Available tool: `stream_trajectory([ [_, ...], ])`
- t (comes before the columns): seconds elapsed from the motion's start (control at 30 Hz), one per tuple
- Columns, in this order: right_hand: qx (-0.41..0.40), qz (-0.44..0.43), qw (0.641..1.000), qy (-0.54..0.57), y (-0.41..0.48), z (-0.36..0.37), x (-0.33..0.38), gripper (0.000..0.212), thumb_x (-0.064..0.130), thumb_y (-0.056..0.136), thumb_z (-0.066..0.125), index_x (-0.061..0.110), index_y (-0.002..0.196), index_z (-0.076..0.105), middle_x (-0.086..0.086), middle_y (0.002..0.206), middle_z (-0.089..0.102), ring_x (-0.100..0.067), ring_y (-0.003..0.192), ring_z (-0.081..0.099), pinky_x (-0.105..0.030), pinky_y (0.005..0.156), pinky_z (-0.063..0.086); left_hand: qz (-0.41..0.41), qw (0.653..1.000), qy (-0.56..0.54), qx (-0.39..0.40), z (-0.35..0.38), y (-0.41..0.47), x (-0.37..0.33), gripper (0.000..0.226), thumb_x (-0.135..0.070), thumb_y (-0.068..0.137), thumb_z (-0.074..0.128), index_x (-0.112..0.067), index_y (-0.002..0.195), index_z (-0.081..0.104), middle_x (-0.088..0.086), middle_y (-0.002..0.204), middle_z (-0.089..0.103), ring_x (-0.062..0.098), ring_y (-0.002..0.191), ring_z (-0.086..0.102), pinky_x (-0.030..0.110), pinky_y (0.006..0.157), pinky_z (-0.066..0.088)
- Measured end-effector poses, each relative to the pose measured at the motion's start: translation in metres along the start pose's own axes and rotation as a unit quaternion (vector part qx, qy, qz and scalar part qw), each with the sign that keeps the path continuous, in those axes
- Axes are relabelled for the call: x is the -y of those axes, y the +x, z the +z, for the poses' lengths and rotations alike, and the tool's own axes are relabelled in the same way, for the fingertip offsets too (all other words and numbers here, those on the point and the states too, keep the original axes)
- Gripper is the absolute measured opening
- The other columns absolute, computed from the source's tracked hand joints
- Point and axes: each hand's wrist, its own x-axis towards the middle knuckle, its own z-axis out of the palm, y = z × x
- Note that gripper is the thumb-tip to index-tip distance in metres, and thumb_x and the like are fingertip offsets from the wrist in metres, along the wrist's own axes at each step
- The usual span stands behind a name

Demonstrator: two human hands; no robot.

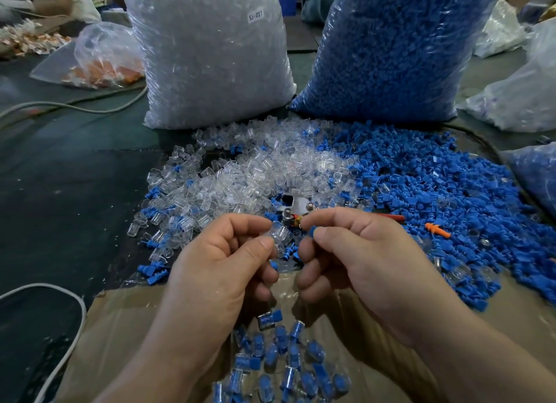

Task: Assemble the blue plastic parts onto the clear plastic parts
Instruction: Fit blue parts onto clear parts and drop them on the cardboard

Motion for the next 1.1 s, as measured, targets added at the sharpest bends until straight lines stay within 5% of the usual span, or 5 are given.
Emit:
stream_trajectory([
  [0.3, -0.018, -0.108, 0.982, -0.15, -0.005, 0.001, -0.006, 0.021, 0.029, 0.098, 0.045, 0.037, 0.082, 0.055, 0.0, 0.082, 0.071, -0.024, 0.066, 0.071, -0.042, 0.055, 0.06, 0.001, 1.0, 0.011, -0.006, -0.001, 0.0, 0.005, 0.023, -0.012, 0.094, 0.065, -0.033, 0.094, 0.074, 0.008, 0.073, 0.071, 0.017, 0.055, 0.063, 0.025, 0.051, 0.051],
  [0.47, -0.066, -0.338, 0.856, -0.385, -0.003, -0.001, -0.01, 0.01, 0.033, 0.093, 0.051, 0.032, 0.098, 0.06, 0.017, 0.101, 0.057, -0.006, 0.098, 0.059, -0.019, 0.081, 0.049, -0.008, 1.0, 0.018, -0.004, -0.001, 0.001, 0.007, 0.022, -0.011, 0.093, 0.066, -0.031, 0.089, 0.074, 0.007, 0.072, 0.071, 0.017, 0.057, 0.065, 0.026, 0.052, 0.052],
  [0.53, -0.055, -0.374, 0.847, -0.374, -0.003, 0.001, -0.01, 0.012, 0.027, 0.092, 0.056, 0.022, 0.097, 0.066, 0.013, 0.1, 0.059, -0.006, 0.096, 0.059, -0.018, 0.079, 0.048, 0.001, 1.0, 0.026, 0.01, 0.001, 0.0, 0.006, 0.018, -0.011, 0.09, 0.069, -0.028, 0.089, 0.074, 0.007, 0.072, 0.07, 0.016, 0.058, 0.065, 0.026, 0.053, 0.053],
  [0.87, -0.052, -0.353, 0.845, -0.398, 0.001, 0.006, -0.017, 0.017, 0.03, 0.089, 0.056, 0.019, 0.095, 0.069, 0.015, 0.099, 0.061, 0.0, 0.095, 0.059, -0.018, 0.081, 0.048, 0.04, 0.996, 0.035, 0.068, 0.002, -0.004, 0.001, 0.025, -0.003, 0.091, 0.067, -0.026, 0.088, 0.075, 0.007, 0.07, 0.069, 0.017, 0.059, 0.064, 0.024, 0.056, 0.051],
  [1.1, -0.027, -0.378, 0.817, -0.436, 0.0, 0.002, -0.016, 0.019, 0.027, 0.09, 0.057, 0.019, 0.098, 0.072, 0.014, 0.103, 0.065, -0.009, 0.098, 0.061, -0.027, 0.085, 0.049, 0.039, 0.998, -0.015, 0.053, 0.003, -0.003, -0.004, 0.02, -0.022, 0.064, 0.073, -0.025, 0.083, 0.077, 0.003, 0.069, 0.071, 0.01, 0.056, 0.062, 0.018, 0.051, 0.05],
])
